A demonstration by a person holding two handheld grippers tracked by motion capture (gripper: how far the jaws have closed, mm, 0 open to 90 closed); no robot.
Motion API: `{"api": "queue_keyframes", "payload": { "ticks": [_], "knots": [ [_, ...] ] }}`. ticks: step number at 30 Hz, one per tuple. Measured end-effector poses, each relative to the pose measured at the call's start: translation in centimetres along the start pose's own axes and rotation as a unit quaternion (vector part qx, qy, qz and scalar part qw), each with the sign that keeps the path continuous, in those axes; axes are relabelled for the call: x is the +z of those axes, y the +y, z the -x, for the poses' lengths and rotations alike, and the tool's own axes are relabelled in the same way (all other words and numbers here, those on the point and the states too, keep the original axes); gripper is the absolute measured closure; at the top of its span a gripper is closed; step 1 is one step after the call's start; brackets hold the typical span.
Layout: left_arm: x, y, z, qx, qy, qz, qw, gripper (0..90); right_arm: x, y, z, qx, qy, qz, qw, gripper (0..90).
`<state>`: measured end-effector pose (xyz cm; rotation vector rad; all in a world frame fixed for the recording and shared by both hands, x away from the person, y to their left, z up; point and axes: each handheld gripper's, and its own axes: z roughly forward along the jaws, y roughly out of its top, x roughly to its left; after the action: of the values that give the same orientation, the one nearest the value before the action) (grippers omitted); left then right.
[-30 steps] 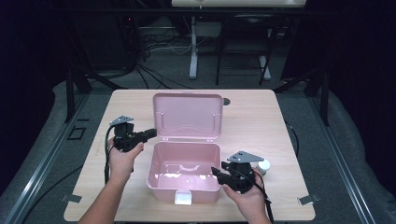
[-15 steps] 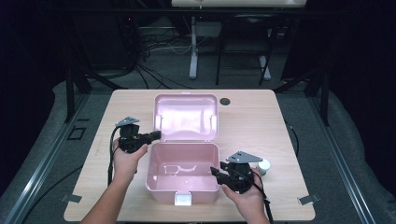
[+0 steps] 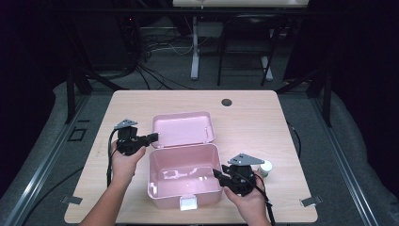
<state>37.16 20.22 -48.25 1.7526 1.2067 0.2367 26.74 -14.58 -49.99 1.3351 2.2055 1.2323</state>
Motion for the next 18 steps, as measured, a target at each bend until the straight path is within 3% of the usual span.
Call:
{"api": "queue_keyframes", "payload": {
  "ticks": [3, 12, 18],
  "knots": [
    [-0.3, -0.2, 0.0, 0.001, 0.000, -0.002, 1.0000, 89.4, 0.0, 0.0, 0.0, 0.001, 0.000, 0.000, 1.0000, 64.8],
    [-1.9, -0.7, 0.3, 0.003, -0.013, 0.003, 0.9999, 74.1, -0.1, 0.1, 0.1, 0.006, 0.009, 0.007, 0.9999, 62.8],
    [-2.9, -1.2, 0.6, 0.008, -0.010, 0.000, 0.9999, 66.4, -0.3, 0.1, 0.1, 0.007, 0.009, 0.011, 0.9999, 62.2]
  ]
}}
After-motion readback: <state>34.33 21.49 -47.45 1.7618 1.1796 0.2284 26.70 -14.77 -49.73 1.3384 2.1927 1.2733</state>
